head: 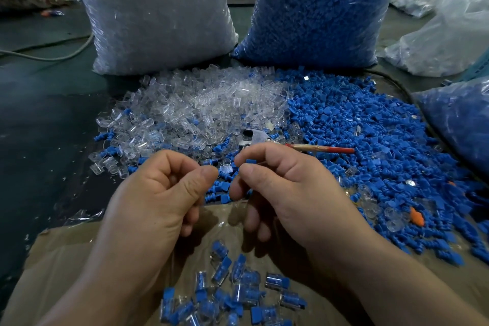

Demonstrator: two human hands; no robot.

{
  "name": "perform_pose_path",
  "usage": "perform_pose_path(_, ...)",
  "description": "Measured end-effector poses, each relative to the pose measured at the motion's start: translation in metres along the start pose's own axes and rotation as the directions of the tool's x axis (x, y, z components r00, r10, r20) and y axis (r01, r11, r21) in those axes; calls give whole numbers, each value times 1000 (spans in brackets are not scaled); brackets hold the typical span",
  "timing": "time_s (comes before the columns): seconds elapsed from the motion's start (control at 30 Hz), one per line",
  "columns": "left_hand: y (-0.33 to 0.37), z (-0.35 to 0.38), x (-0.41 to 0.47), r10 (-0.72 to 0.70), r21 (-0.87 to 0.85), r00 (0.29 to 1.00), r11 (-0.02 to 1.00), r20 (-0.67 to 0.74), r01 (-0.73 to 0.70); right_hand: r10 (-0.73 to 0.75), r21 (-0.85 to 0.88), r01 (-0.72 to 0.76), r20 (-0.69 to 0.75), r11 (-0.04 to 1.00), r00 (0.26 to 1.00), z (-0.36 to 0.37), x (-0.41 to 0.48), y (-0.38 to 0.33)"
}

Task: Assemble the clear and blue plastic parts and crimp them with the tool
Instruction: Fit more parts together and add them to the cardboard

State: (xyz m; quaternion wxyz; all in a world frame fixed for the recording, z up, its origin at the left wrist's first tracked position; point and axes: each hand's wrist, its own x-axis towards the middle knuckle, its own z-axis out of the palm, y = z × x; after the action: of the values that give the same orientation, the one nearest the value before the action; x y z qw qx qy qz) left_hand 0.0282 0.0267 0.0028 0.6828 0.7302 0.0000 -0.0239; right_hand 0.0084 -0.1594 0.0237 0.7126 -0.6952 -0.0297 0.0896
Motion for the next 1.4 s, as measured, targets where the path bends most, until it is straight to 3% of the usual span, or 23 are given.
perform_pose_path(0.13, -3, 5, -2, 16, -26, 1000, 1000, -16, -16, 22, 166, -18, -22, 986, 1000, 0, 2, -1)
perform_pose_path(0.23, -6, 8, -4, -10, -64, 1000, 998, 27, 12, 21, 103, -15, -51, 995, 998, 0, 0, -1)
perform_pose_path(0.33, -8, 9, -4, -35, -48, 997, 998, 61, 38, -105, -191, 88, -82, 978, 991, 1, -2, 1)
perform_pose_path(0.43, -8, 10, -5, -47, -33, 997, 998, 68, 50, -328, -533, 241, -72, 811, 942, 3, -4, 5)
perform_pose_path(0.53, -3, 11, -7, -28, -13, 994, 999, 107, 30, -446, -676, 329, 0, 660, 895, 6, -5, 5)
perform_pose_path(0.7, 3, 14, -10, -25, -18, 991, 999, 134, 27, -449, -724, 352, 66, 593, 891, 4, -6, 4)
perform_pose_path(1.13, 7, 15, -15, 47, 108, 993, 992, 108, -59, -462, -735, 365, 79, 572, 883, 5, -7, 3)
perform_pose_path(1.4, 9, 10, -7, -174, -267, 966, 938, 192, 222, -509, -711, 466, 175, 527, 843, 3, -5, 5)
